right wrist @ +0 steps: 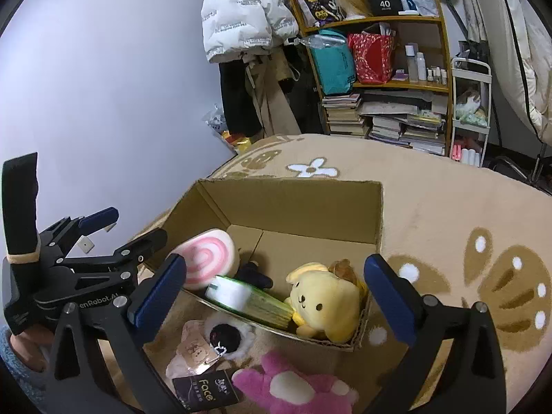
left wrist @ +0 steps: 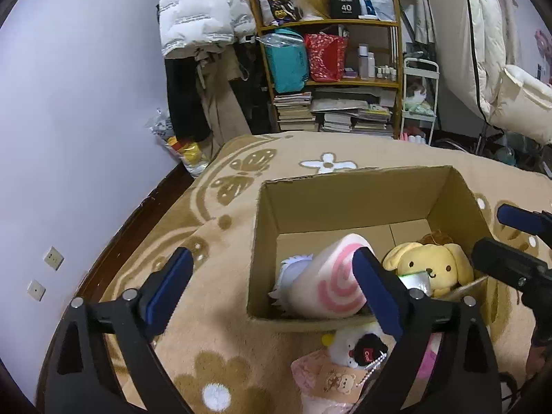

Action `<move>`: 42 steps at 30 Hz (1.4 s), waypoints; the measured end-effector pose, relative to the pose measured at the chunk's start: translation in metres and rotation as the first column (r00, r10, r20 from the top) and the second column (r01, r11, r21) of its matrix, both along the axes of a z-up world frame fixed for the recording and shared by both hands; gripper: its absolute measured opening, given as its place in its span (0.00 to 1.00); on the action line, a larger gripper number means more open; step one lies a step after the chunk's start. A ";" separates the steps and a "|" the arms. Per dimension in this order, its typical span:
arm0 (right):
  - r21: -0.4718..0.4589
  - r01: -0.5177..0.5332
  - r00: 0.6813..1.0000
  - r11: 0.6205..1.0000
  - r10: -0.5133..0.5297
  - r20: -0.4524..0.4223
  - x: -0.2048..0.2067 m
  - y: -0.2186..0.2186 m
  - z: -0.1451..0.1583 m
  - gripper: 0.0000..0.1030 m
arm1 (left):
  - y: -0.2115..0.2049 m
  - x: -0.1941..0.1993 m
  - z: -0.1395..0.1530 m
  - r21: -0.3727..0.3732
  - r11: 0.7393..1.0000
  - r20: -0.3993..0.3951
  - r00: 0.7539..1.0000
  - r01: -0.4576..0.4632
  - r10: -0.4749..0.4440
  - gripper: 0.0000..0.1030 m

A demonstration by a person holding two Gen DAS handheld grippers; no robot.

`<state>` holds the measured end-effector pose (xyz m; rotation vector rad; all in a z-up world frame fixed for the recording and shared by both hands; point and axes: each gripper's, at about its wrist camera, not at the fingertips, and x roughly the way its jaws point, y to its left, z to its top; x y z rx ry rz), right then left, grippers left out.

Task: Organize soft objects
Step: 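Move both grippers back toward the remaining plush items beside the box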

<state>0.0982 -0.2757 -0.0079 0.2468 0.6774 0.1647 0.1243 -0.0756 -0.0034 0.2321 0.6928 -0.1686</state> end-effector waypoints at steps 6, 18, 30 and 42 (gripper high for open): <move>-0.011 0.001 1.000 1.000 -0.001 0.021 -0.019 0.002 0.013 1.00 | 0.012 -0.017 0.013 -0.010 1.000 0.003 1.000 -0.021 0.021 0.91; -0.022 0.001 1.000 1.000 -0.001 0.026 -0.056 0.014 0.018 1.00 | 0.036 -0.053 0.017 -0.038 0.998 -0.052 0.997 -0.059 0.057 0.91; -0.033 -0.043 0.999 0.999 0.043 -0.002 -0.081 0.032 0.008 1.00 | 0.039 -0.064 -0.009 -0.004 0.997 -0.169 0.983 -0.077 0.075 0.91; -0.060 -0.120 0.989 0.991 0.114 -0.090 -0.084 0.052 -0.025 1.00 | 0.038 -0.060 -0.035 0.012 0.998 -0.262 0.962 -0.069 0.069 0.91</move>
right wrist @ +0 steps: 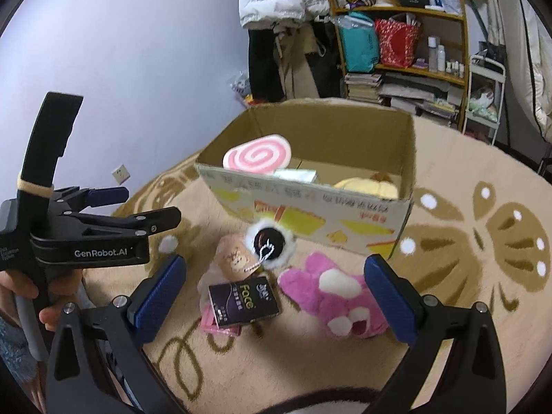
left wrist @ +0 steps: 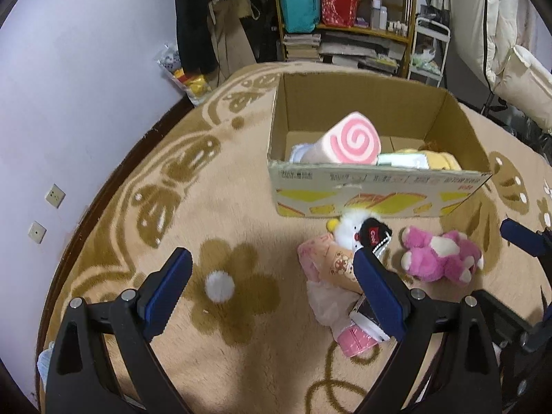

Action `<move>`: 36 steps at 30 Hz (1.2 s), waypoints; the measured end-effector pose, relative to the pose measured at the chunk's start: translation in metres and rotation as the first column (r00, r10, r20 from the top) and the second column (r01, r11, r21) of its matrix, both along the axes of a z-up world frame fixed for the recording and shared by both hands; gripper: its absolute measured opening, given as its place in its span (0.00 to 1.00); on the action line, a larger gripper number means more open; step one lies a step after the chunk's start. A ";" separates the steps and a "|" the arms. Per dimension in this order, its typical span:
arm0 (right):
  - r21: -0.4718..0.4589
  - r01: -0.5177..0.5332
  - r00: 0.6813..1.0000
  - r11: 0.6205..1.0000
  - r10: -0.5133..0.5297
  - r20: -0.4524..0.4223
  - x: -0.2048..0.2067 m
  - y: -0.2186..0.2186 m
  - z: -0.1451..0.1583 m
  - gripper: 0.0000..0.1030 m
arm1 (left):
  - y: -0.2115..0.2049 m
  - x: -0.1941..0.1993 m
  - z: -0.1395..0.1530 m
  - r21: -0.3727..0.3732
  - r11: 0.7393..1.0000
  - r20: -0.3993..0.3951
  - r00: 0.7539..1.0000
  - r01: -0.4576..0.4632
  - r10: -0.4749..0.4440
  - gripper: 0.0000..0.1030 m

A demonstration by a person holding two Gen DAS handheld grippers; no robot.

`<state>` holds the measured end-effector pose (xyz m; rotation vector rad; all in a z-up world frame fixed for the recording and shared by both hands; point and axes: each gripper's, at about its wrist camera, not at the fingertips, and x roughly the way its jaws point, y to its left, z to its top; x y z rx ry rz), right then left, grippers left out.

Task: Organize soft objects
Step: 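Move both grippers back toward the remaining plush items beside the box, then grasp the pink towel bag with the left gripper while the right grasps the black tissue pack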

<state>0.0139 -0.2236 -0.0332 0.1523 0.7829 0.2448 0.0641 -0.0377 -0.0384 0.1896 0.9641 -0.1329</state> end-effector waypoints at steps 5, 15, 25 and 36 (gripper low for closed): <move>-0.010 -0.021 0.999 1.000 0.021 -0.036 0.005 0.008 -0.014 1.00 | -0.001 0.005 -0.013 -0.001 1.000 -0.044 0.999 -0.005 0.005 0.91; -0.009 -0.061 0.996 0.998 0.061 -0.069 0.014 0.018 -0.029 1.00 | -0.001 0.014 -0.034 0.004 1.000 -0.106 0.994 -0.021 0.021 0.91; 0.024 -0.079 0.988 0.997 0.081 -0.128 0.021 0.018 -0.045 1.00 | 0.003 0.028 -0.051 -0.052 0.998 -0.187 0.982 -0.042 0.032 0.91; 0.004 -0.142 0.973 0.990 0.140 -0.181 0.026 0.035 -0.061 0.87 | 0.001 0.035 -0.076 -0.076 0.997 -0.307 0.952 -0.028 0.003 0.91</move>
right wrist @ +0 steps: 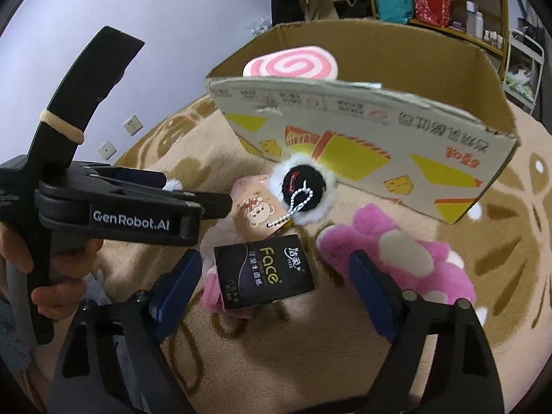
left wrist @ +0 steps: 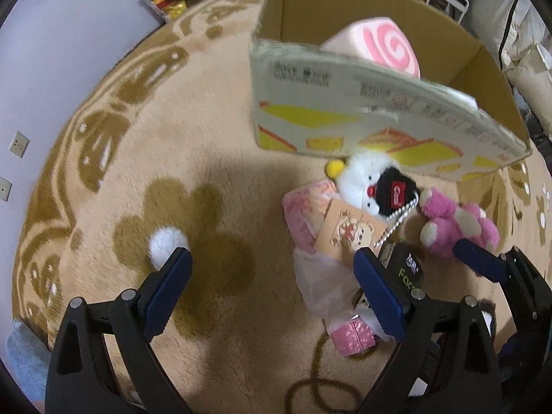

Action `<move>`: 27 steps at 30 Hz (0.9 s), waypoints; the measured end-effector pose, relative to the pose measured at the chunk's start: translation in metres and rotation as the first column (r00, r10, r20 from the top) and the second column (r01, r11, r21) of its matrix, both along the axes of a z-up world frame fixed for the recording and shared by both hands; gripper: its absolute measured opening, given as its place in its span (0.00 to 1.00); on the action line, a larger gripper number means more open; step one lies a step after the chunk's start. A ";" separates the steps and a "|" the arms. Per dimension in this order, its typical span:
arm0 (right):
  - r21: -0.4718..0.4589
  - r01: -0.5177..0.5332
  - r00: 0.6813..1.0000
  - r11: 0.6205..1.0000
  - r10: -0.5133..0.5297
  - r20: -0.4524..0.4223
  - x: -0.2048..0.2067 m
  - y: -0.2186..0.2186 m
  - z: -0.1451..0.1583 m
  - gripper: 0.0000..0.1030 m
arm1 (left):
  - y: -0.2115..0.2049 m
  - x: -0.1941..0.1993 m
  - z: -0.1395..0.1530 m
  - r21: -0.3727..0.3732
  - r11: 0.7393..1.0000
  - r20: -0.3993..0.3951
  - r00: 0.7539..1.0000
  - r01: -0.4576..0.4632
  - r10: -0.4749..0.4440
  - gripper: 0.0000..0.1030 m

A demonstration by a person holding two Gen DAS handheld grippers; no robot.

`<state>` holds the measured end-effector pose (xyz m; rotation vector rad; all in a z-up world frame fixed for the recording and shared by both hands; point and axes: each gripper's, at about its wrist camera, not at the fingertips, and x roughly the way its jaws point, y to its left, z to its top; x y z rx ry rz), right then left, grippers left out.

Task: Organize soft objects
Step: 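Grasp the pink towel bag with the left gripper while the right grasps the black tissue pack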

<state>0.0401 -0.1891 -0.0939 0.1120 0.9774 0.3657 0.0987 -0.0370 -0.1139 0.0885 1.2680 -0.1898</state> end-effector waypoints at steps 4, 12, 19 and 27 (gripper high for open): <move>0.001 -0.021 1.000 1.000 0.021 -0.018 0.004 0.006 -0.006 0.87 | -0.005 0.000 -0.007 -0.007 1.000 -0.034 0.999 0.031 -0.031 0.91; -0.007 -0.053 0.997 0.999 0.052 -0.065 0.010 0.017 -0.022 0.87 | -0.016 0.004 -0.021 -0.040 0.998 -0.088 0.995 0.049 -0.052 0.91; -0.024 -0.076 0.995 0.997 0.074 -0.072 0.016 0.025 -0.030 0.85 | -0.025 0.005 -0.030 -0.044 0.995 -0.115 0.989 0.091 -0.096 0.91; -0.030 -0.074 0.992 0.997 0.071 -0.105 0.019 0.026 -0.037 0.66 | -0.049 0.004 -0.046 -0.017 0.989 -0.138 0.979 0.149 -0.150 0.91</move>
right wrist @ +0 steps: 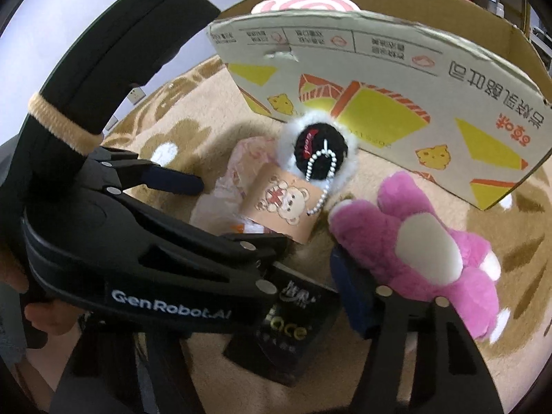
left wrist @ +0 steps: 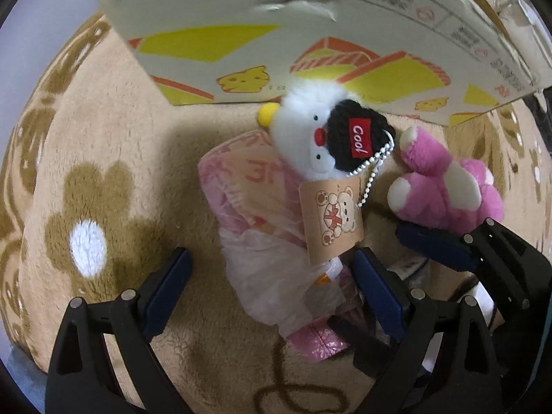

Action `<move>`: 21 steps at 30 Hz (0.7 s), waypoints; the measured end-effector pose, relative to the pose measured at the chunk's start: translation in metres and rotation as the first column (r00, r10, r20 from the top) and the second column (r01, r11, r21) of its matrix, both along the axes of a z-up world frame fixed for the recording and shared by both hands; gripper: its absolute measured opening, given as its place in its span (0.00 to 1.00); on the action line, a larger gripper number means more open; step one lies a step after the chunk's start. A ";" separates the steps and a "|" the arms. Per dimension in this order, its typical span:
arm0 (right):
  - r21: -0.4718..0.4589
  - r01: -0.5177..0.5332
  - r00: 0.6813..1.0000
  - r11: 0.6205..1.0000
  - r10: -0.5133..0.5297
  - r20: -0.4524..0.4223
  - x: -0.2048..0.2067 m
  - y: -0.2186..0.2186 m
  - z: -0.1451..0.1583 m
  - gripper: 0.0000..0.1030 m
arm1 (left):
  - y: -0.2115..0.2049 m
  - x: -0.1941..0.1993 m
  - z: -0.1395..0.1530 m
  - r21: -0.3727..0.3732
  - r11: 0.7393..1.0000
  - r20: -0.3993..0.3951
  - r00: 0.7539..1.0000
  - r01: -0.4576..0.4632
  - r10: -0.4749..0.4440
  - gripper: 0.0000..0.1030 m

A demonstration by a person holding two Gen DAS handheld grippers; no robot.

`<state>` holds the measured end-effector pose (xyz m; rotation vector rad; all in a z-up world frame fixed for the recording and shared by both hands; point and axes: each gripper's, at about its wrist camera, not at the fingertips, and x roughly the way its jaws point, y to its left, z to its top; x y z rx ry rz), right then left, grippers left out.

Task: Organize soft objects
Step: 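Grasp the pink towel bag with the left gripper while the right grasps the black tissue pack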

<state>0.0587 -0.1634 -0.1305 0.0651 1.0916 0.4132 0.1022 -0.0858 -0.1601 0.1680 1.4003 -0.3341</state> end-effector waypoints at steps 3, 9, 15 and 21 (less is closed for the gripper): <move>-0.003 -0.003 1.000 1.000 0.003 -0.003 -0.002 -0.001 -0.001 0.66 | -0.007 -0.001 -0.004 0.031 0.999 0.009 1.000 0.014 -0.014 0.88; -0.005 -0.008 1.000 1.000 0.008 -0.016 -0.006 0.000 -0.002 0.66 | -0.004 -0.001 -0.005 0.045 0.999 0.009 1.000 0.007 -0.008 0.77; -0.016 0.002 0.999 1.000 -0.002 -0.036 -0.010 0.004 -0.011 0.67 | 0.004 0.008 -0.004 0.044 0.999 -0.013 1.000 -0.021 0.022 0.55; -0.013 0.037 0.999 0.999 -0.038 -0.024 -0.008 -0.003 -0.008 0.80 | 0.027 -0.004 -0.004 0.027 0.999 -0.013 0.999 -0.031 0.031 0.44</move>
